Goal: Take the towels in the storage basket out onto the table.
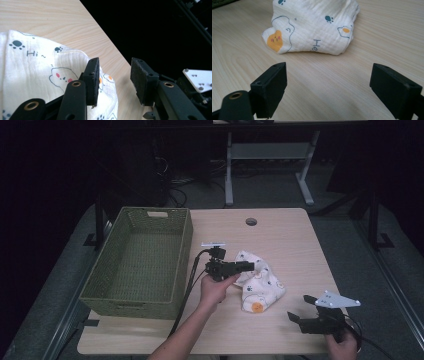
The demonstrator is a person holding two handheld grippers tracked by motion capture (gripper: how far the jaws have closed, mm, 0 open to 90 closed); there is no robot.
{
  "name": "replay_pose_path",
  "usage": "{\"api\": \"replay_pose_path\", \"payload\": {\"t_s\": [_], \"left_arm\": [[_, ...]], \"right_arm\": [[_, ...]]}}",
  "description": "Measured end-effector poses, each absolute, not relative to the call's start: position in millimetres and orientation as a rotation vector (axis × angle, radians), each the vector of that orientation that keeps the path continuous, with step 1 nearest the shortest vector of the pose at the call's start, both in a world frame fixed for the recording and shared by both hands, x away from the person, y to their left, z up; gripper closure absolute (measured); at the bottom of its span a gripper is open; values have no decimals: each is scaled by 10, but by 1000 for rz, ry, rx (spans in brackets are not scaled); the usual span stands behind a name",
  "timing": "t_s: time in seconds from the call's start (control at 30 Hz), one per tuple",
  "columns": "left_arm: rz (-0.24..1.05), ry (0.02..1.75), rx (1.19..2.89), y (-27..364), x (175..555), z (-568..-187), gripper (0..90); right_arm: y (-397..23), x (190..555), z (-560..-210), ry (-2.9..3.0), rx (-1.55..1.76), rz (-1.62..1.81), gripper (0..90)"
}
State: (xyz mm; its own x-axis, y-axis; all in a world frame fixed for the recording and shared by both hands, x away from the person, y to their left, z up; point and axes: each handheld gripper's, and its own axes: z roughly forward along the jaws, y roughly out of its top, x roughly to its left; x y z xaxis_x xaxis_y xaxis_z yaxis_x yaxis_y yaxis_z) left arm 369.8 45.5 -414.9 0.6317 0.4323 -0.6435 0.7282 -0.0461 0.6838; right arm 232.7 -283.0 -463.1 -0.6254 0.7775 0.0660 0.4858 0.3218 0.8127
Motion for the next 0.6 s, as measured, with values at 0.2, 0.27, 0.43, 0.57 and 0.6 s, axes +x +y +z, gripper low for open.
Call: {"api": "replay_pose_path", "payload": {"t_s": [0.2, 0.27, 0.43, 0.57, 0.6], "left_arm": [[-293, 938, 1695, 537, 3585, -4131, 553], [-289, 927, 1700, 570, 3541, -4131, 553], [-262, 902, 1726, 622, 3434, -4132, 518], [-238, 876, 1771, 657, 3335, -4127, 461], [-234, 872, 1777, 666, 3309, -4127, 446]], "right_arm": [[-2824, 2327, -4634, 2259, 1123, 1206, 140], [-2820, 2326, -4633, 2259, 1125, 1204, 140], [-2816, 2325, -4633, 2262, 1120, 1201, 140], [-2816, 2321, -4631, 2262, 1123, 1203, 140], [-2814, 2319, -4630, 2262, 1125, 1202, 140]]}}
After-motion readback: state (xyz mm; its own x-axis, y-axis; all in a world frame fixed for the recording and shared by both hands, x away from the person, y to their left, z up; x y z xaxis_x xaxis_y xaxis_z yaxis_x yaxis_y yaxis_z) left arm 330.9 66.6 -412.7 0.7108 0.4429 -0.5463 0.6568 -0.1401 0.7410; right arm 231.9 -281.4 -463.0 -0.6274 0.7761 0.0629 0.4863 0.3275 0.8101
